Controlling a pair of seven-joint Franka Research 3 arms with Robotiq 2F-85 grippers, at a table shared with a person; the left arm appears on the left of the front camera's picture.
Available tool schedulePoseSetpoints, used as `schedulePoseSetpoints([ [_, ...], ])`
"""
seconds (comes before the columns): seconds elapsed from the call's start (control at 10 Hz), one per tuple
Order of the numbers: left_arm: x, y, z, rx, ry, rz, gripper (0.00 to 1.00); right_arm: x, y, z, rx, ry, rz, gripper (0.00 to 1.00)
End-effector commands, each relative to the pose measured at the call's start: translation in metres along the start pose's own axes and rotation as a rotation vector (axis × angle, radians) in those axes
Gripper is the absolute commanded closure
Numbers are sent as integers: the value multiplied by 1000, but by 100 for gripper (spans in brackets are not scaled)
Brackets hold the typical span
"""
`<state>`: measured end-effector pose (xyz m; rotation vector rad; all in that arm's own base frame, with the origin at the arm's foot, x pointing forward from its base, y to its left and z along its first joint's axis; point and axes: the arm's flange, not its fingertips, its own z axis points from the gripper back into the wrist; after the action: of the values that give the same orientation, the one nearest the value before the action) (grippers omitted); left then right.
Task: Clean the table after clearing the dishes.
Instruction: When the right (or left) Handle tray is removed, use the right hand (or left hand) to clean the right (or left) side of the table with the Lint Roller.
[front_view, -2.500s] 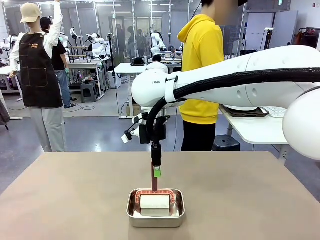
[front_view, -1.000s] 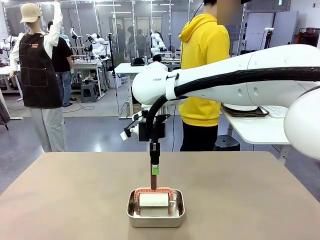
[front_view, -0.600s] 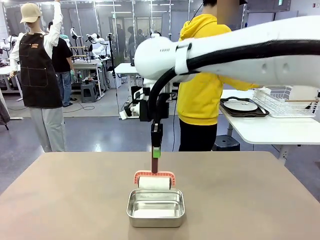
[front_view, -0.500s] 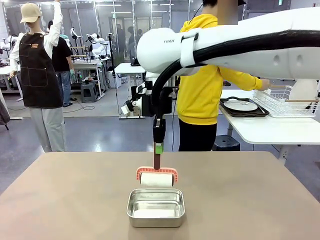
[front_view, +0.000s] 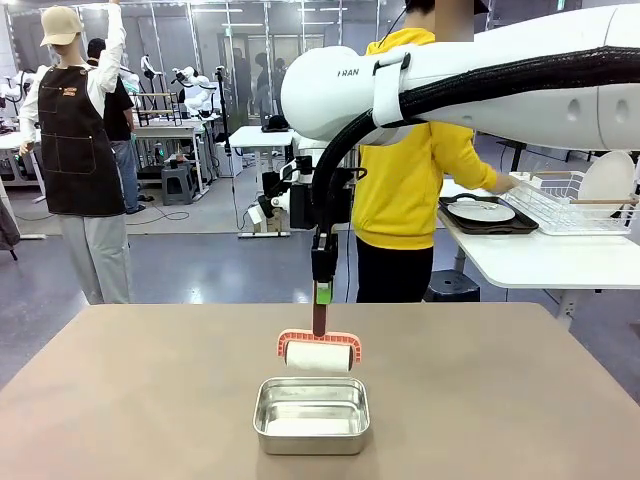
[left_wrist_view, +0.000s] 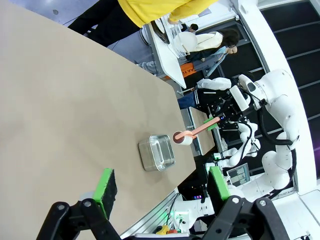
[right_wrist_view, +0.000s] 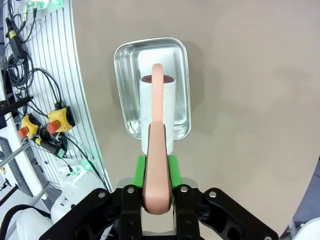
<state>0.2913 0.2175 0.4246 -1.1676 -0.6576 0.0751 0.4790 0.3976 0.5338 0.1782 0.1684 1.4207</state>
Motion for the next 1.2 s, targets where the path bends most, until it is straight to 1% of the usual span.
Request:
schedulePoseSetpoints([
  [0.0, -1, -3, 1, -19, -13, -3, 7, 2, 2, 1, -2, 0, 5, 89],
  [0.1, -1, -3, 1, -19, -13, -3, 7, 2, 2, 1, -2, 0, 5, 89],
  [0.2, -1, -3, 1, -19, -13, -3, 7, 1, -1, -1, 1, -1, 1, 79],
  [0.3, -1, -3, 1, -19, -13, -3, 7, -21, 0, -4, 32, -7, -113, 79],
  [0.4, -1, -3, 1, -19, -13, -3, 7, -49, 4, -8, -6, -42, -239, 79],
  [0.5, -1, -3, 1, -19, -13, -3, 7, -84, 9, -14, 8, -132, -336, 79],
  [0.6, -1, -3, 1, -19, -13, -3, 7, -119, 11, -18, 50, -243, -424, 79],
  [0.7, -1, -3, 1, -19, -13, -3, 7, -155, 9, -23, 101, -359, -505, 79],
  [0.8, -1, -3, 1, -19, -13, -3, 7, -186, 5, -28, 114, -471, -577, 79],
  [0.9, -1, -3, 1, -19, -13, -3, 7, -210, 0, -37, 113, -590, -654, 79],
  [1.0, -1, -3, 1, -19, -13, -3, 7, -227, -8, -47, 140, -703, -713, 79],
  [1.1, -1, -3, 1, -19, -13, -3, 7, -242, -20, -57, 205, -779, -780, 79],
])
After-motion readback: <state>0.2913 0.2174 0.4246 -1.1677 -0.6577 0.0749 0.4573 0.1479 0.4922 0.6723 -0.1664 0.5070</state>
